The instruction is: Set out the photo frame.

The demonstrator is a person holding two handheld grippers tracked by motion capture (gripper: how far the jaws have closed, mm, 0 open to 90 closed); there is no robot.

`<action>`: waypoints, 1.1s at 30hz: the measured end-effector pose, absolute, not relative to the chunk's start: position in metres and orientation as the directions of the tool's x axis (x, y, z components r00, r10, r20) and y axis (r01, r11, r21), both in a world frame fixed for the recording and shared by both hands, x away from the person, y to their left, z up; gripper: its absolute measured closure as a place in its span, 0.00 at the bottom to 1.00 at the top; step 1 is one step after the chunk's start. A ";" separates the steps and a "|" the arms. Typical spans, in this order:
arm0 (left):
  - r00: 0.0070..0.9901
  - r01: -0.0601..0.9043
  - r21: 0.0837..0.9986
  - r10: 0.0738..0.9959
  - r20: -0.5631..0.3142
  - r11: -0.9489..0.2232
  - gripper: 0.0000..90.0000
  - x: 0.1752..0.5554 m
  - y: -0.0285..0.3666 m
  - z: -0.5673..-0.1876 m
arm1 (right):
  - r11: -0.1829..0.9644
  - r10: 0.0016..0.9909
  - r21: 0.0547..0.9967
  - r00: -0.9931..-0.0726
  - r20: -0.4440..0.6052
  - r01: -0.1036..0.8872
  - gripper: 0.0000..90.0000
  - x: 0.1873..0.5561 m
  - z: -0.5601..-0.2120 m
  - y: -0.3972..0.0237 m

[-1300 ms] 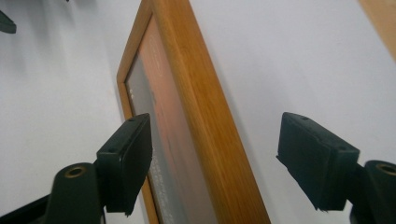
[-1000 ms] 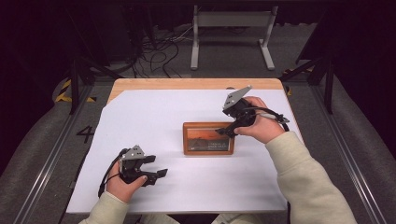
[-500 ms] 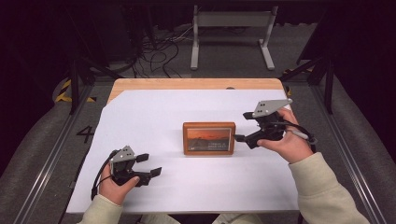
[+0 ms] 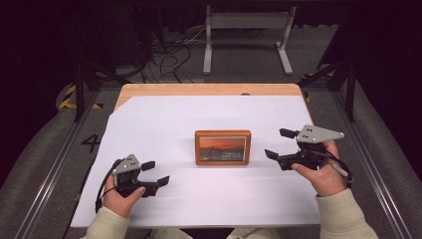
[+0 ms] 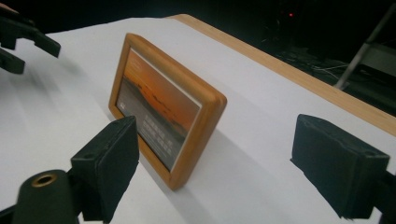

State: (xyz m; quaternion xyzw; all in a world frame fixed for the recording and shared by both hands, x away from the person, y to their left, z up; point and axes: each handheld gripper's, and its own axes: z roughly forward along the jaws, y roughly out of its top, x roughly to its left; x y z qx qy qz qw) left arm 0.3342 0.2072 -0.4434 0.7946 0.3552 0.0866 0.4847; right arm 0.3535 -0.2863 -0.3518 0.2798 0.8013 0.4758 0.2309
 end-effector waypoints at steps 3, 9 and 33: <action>0.727 0.475 0.838 0.656 -0.201 -0.269 0.21 0.335 0.210 -0.443 | 0.374 0.681 0.901 -0.725 -0.105 0.221 0.18 0.349 -0.358 -0.291; 0.727 0.466 0.846 0.658 -0.199 -0.260 0.20 0.334 0.214 -0.442 | 0.353 0.711 0.910 -0.694 -0.112 0.216 0.18 0.339 -0.377 -0.300; 0.752 0.405 0.886 0.632 -0.184 -0.225 0.19 0.336 0.222 -0.445 | 0.321 0.773 0.914 -0.625 -0.103 0.246 0.22 0.319 -0.445 -0.315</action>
